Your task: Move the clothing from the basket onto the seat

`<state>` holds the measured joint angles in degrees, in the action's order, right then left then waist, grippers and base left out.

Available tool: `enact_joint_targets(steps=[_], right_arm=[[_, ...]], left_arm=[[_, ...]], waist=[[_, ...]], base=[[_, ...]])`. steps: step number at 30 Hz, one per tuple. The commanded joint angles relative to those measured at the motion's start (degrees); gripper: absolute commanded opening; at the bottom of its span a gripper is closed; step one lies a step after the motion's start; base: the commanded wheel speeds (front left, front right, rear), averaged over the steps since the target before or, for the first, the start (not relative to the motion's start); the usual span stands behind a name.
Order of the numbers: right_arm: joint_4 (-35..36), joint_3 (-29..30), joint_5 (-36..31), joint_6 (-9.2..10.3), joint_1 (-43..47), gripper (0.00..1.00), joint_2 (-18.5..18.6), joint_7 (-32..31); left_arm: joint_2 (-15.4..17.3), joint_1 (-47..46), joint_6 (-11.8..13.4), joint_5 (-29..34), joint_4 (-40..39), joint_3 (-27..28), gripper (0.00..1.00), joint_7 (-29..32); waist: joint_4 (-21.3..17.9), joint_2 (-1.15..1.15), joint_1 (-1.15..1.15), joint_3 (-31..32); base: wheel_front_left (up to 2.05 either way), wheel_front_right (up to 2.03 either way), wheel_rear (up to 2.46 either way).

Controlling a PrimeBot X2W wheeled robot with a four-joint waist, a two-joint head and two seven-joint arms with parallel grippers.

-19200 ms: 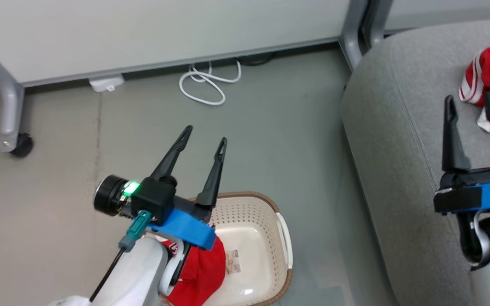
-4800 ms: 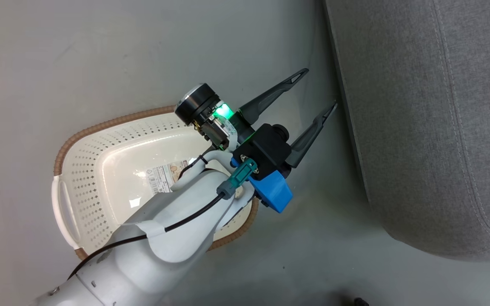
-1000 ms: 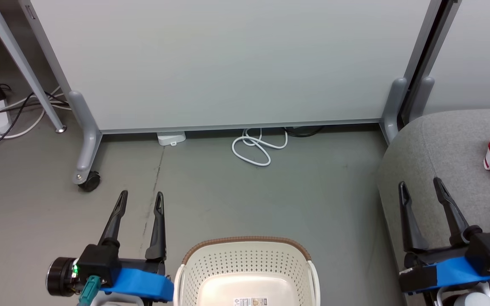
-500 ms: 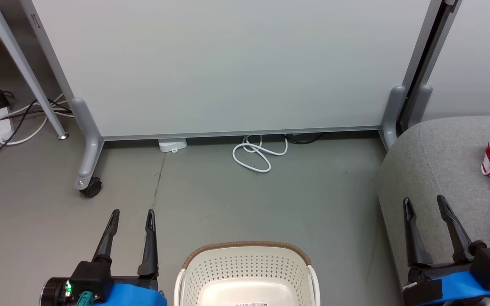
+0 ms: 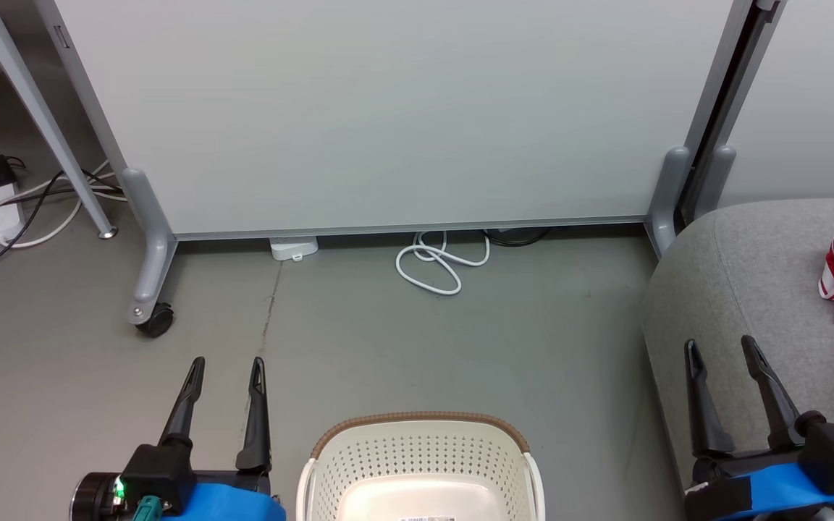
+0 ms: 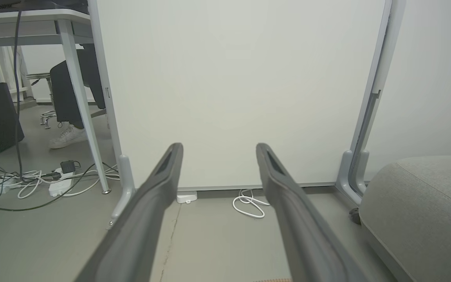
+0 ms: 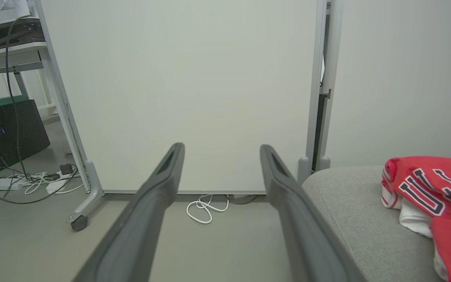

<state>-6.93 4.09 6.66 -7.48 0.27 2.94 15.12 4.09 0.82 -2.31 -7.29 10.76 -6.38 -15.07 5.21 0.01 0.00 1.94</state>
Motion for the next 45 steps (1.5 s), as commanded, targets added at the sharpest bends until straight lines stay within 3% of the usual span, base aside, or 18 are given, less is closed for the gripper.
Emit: enact_joint_targets(steps=[1,2,3,8,25,45], right_arm=[[-0.15,-0.02,0.49,-0.03,0.28,1.0,-0.09,0.03],[-0.21,-0.04,0.54,-0.03,0.31,1.0,-0.09,0.03],[-0.16,-0.02,0.14,0.0,0.0,0.0,0.0,0.0],[-2.85,0.1,0.56,0.0,0.64,0.0,-0.24,-0.27],[-3.71,0.64,19.55,0.0,-1.11,0.0,-0.18,-5.06],[-4.54,1.12,37.57,-0.01,-2.75,0.0,-0.12,-9.57]], left_arm=[[-0.08,0.03,-0.06,0.46,0.14,0.31,1.0,-0.14],[-0.12,-0.08,0.01,0.56,0.18,0.38,1.0,-0.14],[-0.15,0.0,0.02,0.4,0.17,0.14,0.0,0.0],[-0.39,1.36,-0.02,-0.23,2.66,0.09,0.0,0.53],[-0.56,-0.72,-1.19,-19.1,2.76,3.05,0.0,5.27],[-0.72,-2.6,-2.34,-37.05,2.8,5.72,0.0,9.69]], waist=[[0.03,-0.01,0.0,0.02],[0.06,-0.01,0.0,0.03],[0.06,-0.01,0.0,0.04],[0.04,-0.01,0.0,0.04],[-0.68,-0.01,0.0,-0.25],[-1.52,-0.01,0.0,-0.6]], base=[[0.0,0.0,0.0],[0.0,0.0,0.0],[0.0,0.0,0.0],[0.0,0.0,0.0],[0.0,0.0,0.0],[0.0,0.0,0.0]])
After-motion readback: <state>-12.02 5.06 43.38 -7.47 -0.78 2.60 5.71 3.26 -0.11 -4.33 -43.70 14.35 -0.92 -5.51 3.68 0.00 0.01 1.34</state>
